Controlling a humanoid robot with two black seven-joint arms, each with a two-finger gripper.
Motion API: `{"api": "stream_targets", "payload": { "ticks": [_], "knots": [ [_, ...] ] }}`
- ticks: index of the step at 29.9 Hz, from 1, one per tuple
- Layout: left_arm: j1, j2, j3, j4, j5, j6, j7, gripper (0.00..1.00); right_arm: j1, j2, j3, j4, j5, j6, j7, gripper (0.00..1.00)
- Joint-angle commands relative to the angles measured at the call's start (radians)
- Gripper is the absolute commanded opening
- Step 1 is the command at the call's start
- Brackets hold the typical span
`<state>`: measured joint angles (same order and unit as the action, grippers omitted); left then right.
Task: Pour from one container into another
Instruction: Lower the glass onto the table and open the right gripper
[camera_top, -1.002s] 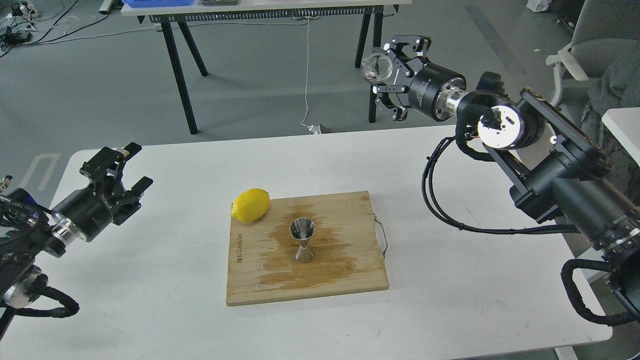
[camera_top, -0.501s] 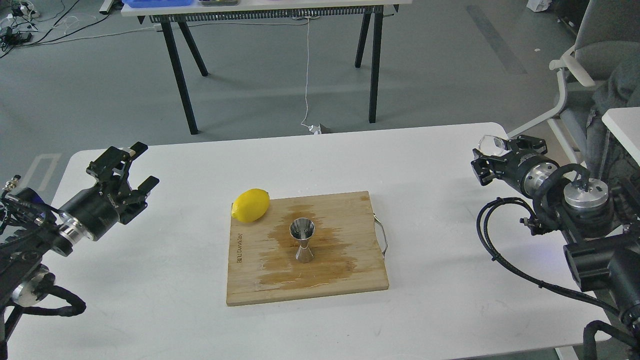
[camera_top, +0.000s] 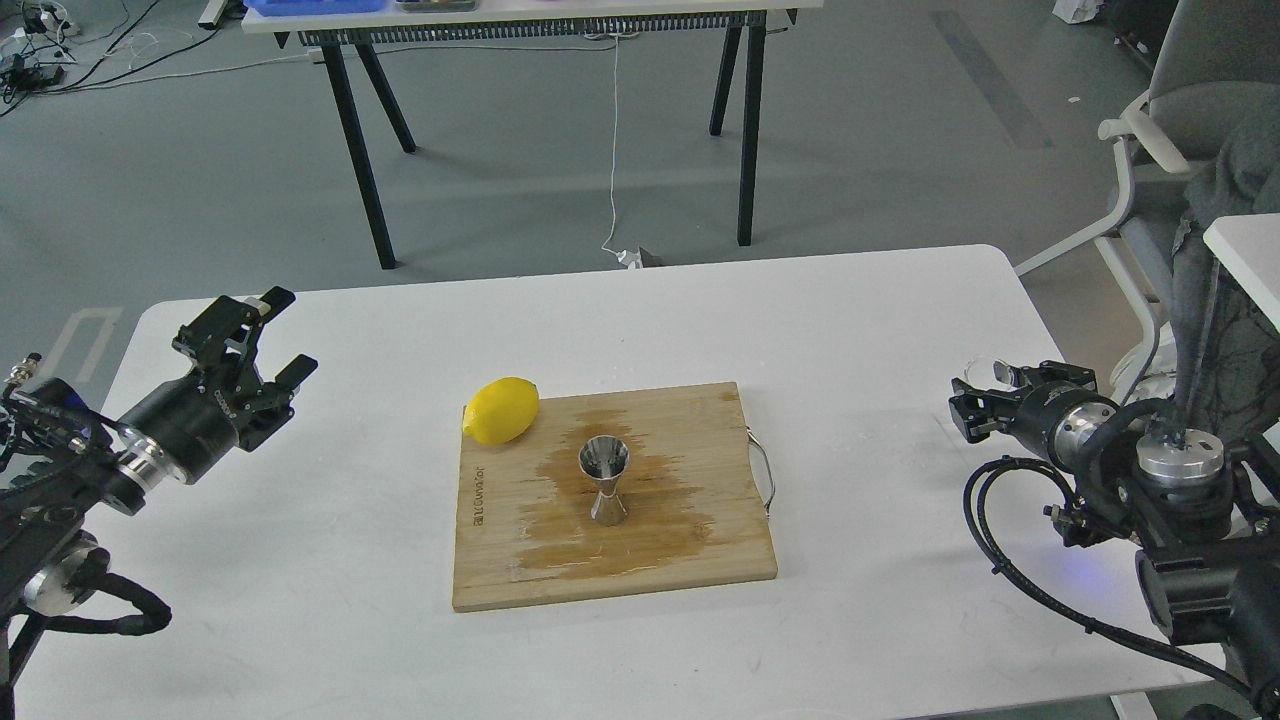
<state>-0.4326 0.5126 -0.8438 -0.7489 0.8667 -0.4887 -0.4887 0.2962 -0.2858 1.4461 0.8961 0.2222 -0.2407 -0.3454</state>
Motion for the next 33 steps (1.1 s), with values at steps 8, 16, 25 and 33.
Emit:
{"api": "stream_targets", "payload": {
  "ticks": [8,16,25,33],
  "knots": [
    [-0.003,-0.005,0.006,0.000,0.000,0.000,0.000,0.99,-0.026,0.017,-0.010,-0.003,0.000,0.001,-0.015,0.15],
    [-0.002,-0.005,0.006,0.002,0.000,0.000,0.000,0.99,-0.034,0.019,-0.012,-0.009,-0.001,0.006,-0.018,0.17],
    [-0.002,-0.005,0.006,0.002,0.000,0.000,0.000,0.99,-0.040,0.027,-0.012,-0.011,-0.001,0.012,-0.018,0.19],
    [-0.002,-0.008,0.006,0.003,0.000,0.000,0.000,0.99,-0.038,0.027,-0.012,-0.009,-0.001,0.015,-0.020,0.25]
  ]
}}
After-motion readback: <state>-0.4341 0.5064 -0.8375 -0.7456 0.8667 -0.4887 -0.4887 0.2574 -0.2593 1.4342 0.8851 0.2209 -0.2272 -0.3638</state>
